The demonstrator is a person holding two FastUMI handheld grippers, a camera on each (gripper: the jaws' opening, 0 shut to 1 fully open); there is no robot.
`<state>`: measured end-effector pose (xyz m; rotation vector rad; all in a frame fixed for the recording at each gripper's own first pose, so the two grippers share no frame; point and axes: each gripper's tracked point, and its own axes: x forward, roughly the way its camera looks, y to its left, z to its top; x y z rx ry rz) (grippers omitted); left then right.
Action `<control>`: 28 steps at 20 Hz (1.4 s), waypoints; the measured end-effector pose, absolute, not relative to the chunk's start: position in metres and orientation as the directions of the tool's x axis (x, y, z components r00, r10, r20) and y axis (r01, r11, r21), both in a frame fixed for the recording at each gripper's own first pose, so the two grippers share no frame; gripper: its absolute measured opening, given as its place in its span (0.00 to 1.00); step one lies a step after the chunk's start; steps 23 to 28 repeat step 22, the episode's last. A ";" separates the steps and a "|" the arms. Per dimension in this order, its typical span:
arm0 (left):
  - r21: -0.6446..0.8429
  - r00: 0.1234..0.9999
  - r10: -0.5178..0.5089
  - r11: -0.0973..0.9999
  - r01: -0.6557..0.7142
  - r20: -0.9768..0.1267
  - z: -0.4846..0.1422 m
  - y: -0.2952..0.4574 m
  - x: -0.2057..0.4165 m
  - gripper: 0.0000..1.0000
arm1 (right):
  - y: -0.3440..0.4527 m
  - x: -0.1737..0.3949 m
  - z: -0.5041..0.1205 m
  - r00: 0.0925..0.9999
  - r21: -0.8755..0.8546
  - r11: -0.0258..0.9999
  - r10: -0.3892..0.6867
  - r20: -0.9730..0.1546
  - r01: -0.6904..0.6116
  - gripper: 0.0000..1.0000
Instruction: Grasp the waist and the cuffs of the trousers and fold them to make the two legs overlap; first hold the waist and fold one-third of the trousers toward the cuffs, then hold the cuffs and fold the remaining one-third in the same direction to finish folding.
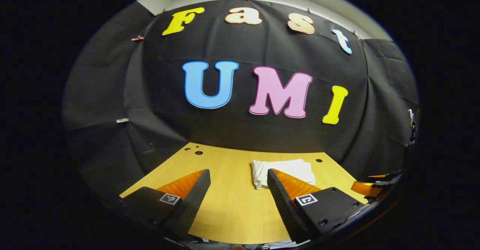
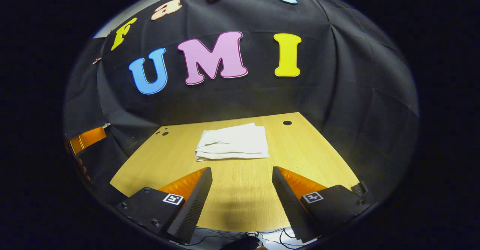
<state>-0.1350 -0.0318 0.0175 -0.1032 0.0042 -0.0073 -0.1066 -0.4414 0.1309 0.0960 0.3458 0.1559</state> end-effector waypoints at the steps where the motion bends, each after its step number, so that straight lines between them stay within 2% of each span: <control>1: -0.108 1.000 0.001 0.994 -0.002 -0.003 0.014 -0.028 -0.144 0.96 | -0.439 -0.112 0.132 0.929 0.110 0.983 0.176 -0.326 -0.148 0.99; 5: -0.081 0.998 0.055 0.995 -0.056 -0.010 0.003 -0.012 -0.166 0.96 | -0.425 -0.137 0.128 0.921 0.101 0.977 0.211 -0.327 -0.189 0.99; 11: -0.085 0.997 0.071 0.994 -0.071 -0.009 -0.010 -0.008 -0.190 0.96 | -0.407 -0.142 0.134 0.917 0.091 0.966 0.257 -0.306 -0.240 0.99; 28: -0.072 0.997 0.073 0.995 -0.072 0.009 -0.007 -0.003 -0.176 0.96 | -0.409 -0.139 0.142 0.917 0.074 0.960 0.280 -0.283 -0.271 0.99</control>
